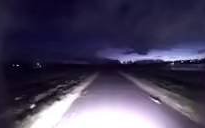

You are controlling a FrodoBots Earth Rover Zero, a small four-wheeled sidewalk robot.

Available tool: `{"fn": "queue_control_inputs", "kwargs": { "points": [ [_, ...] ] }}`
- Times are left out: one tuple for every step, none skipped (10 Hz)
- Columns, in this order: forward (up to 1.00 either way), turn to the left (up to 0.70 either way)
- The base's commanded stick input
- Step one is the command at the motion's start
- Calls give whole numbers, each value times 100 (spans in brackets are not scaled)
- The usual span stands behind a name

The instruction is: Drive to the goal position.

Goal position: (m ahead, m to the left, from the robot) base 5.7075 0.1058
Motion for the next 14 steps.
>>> {"fn": "queue_control_inputs", "kwargs": {
  "points": [
    [70, 0],
    [70, 0],
    [70, 0],
    [70, 0],
    [70, 0],
    [70, 0],
    [70, 0],
    [70, 0],
    [70, 0],
    [70, 0],
    [70, 0],
    [70, 0],
    [70, -1],
    [70, -7]
  ]
}}
